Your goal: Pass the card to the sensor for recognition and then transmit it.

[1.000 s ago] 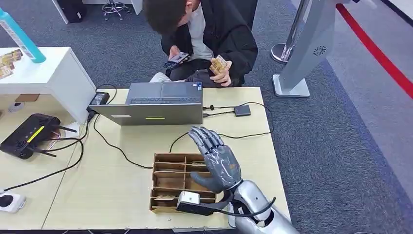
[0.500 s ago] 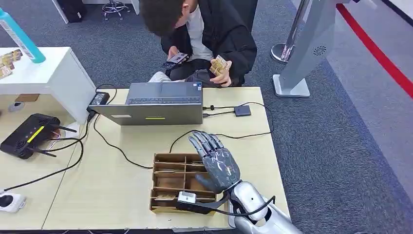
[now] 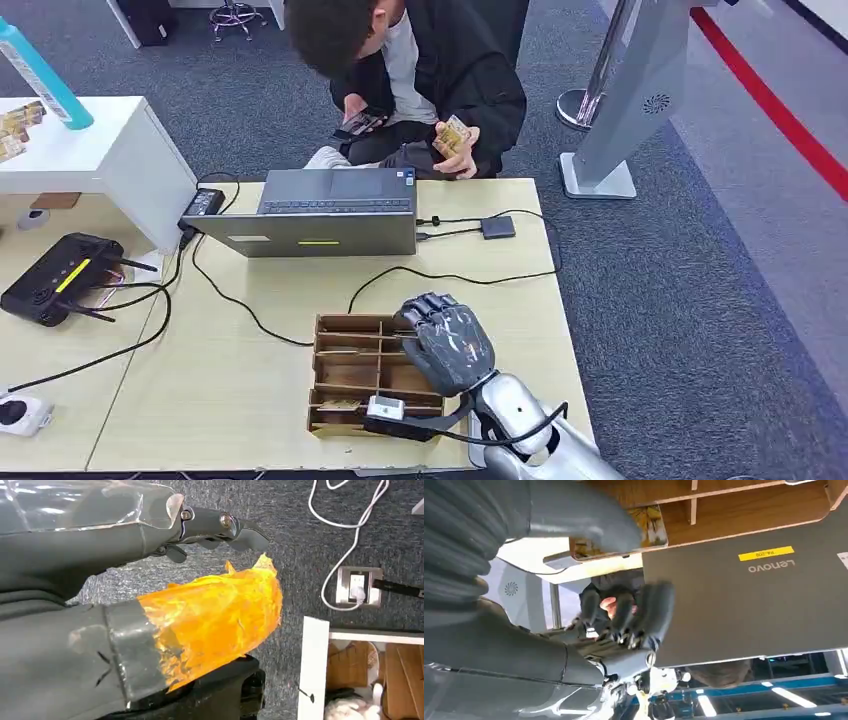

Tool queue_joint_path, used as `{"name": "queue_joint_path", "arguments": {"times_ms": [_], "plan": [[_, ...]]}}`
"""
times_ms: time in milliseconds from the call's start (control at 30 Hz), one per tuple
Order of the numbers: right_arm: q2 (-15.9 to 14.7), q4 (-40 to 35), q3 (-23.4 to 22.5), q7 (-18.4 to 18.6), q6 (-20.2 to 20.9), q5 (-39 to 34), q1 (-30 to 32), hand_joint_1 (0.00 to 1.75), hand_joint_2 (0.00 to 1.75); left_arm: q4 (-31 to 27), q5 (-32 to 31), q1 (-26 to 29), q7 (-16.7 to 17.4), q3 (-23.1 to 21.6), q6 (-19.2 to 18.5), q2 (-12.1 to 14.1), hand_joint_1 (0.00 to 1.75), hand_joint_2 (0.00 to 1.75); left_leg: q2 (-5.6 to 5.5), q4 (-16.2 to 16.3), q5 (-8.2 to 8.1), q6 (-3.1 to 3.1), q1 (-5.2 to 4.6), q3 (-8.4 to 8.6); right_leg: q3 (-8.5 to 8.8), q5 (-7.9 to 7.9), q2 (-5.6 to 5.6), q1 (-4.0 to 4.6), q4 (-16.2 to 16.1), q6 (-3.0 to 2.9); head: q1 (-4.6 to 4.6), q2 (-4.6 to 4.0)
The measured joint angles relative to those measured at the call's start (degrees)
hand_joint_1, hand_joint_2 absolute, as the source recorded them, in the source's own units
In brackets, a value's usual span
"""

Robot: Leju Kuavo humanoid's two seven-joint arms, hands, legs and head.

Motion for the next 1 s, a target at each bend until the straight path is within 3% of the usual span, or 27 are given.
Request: {"name": "queue_joint_path", "arguments": {"times_ms": [67, 300, 633, 767, 1000], "plan": [[-0.1, 0.0, 0.1, -0.2, 0.0, 0.0, 0.0, 1.36, 1.75, 0.0, 1.4, 0.0, 1.6, 0.6, 0.9, -0.1, 0.0, 0.0, 0.01, 0.0, 0.0, 0.0, 0.0, 0.01, 0.0, 0.0, 0.01, 0.0, 0.0, 0.0, -0.02, 0.0], [-0.5, -0.5, 0.2, -0.2, 0.0, 0.0, 0.0, 1.52, 1.75, 0.0, 1.3, 0.0, 1.6, 0.9, 1.3, -0.1, 0.0, 0.0, 0.01, 0.0, 0.0, 0.0, 0.0, 0.01, -0.01, 0.0, 0.02, 0.0, 0.0, 0.0, 0.0, 0.0], [-0.6, -0.5, 0.3, 0.0, 0.2, 0.1, 0.0, 1.52, 1.75, 0.0, 1.2, 0.0, 2.0, 0.9, 1.5, -0.1, 0.0, 0.0, 0.01, 0.0, 0.0, 0.0, 0.0, 0.01, -0.01, 0.0, 0.02, 0.0, 0.0, 0.0, 0.0, 0.0], [-0.6, -0.5, 0.3, 0.0, 0.2, 0.1, 0.0, 1.75, 1.75, 0.0, 1.2, 0.0, 2.0, 0.9, 1.5, -0.1, 0.0, 0.0, 0.01, 0.0, 0.0, 0.0, 0.0, 0.01, -0.01, 0.0, 0.02, 0.0, 0.0, 0.0, -0.02, 0.0], [-0.7, -0.6, 0.3, 0.1, 0.0, 0.7, 0.1, 1.75, 1.75, 0.0, 0.8, 0.0, 1.6, 0.9, 1.2, -0.1, 0.0, 0.0, 0.01, 0.0, 0.0, 0.0, 0.0, 0.01, -0.01, 0.0, 0.02, 0.0, 0.0, 0.0, -0.02, 0.0]]}}
